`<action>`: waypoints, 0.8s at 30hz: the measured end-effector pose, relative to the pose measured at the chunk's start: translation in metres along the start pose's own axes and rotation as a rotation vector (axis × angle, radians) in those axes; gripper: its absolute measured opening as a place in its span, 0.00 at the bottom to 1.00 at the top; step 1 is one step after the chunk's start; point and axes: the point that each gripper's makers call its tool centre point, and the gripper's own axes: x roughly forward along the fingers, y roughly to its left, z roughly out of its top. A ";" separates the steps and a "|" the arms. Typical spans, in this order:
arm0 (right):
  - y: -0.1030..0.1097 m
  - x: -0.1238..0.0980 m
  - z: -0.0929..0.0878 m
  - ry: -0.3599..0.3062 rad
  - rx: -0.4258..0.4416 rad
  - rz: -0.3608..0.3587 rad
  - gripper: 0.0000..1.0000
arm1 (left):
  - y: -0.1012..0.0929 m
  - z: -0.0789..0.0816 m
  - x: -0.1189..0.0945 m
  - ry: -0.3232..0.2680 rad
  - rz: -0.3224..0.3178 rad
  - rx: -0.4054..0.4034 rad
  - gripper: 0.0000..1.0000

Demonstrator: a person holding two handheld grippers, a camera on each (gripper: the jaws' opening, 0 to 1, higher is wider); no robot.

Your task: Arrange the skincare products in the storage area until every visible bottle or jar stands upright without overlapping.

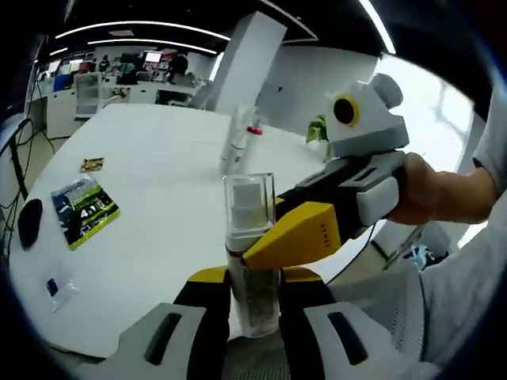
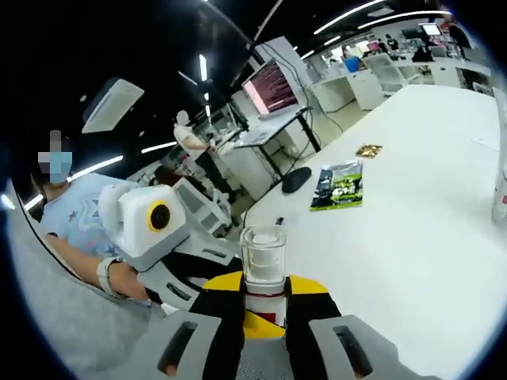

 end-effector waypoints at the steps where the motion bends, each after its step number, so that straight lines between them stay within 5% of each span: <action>1: 0.000 0.001 0.001 -0.003 -0.001 0.000 0.11 | 0.000 0.002 0.001 0.001 0.010 0.017 0.19; 7: 0.001 -0.005 0.029 -0.117 -0.023 -0.002 0.11 | 0.013 -0.009 -0.008 0.099 0.088 0.192 0.23; 11: -0.010 -0.017 0.041 -0.176 -0.020 -0.032 0.11 | 0.046 -0.001 -0.022 0.078 0.179 0.224 0.37; 13: -0.017 -0.023 0.042 -0.182 -0.027 -0.054 0.11 | 0.066 -0.009 -0.027 0.121 0.243 0.246 0.44; 15: -0.024 -0.028 0.043 -0.189 -0.028 -0.069 0.11 | 0.076 -0.018 -0.027 0.149 0.249 0.308 0.36; 17: -0.028 -0.033 0.050 -0.228 -0.025 -0.081 0.11 | 0.085 -0.026 -0.029 0.185 0.294 0.244 0.32; 19: -0.032 -0.034 0.056 -0.248 -0.041 -0.109 0.11 | 0.077 -0.002 -0.021 0.057 0.293 0.313 0.31; 22: -0.036 -0.037 0.060 -0.274 -0.045 -0.132 0.11 | 0.080 -0.015 -0.026 0.140 0.333 0.434 0.30; 24: -0.042 -0.041 0.060 -0.284 -0.057 -0.162 0.11 | 0.079 -0.015 -0.024 0.126 0.322 0.421 0.25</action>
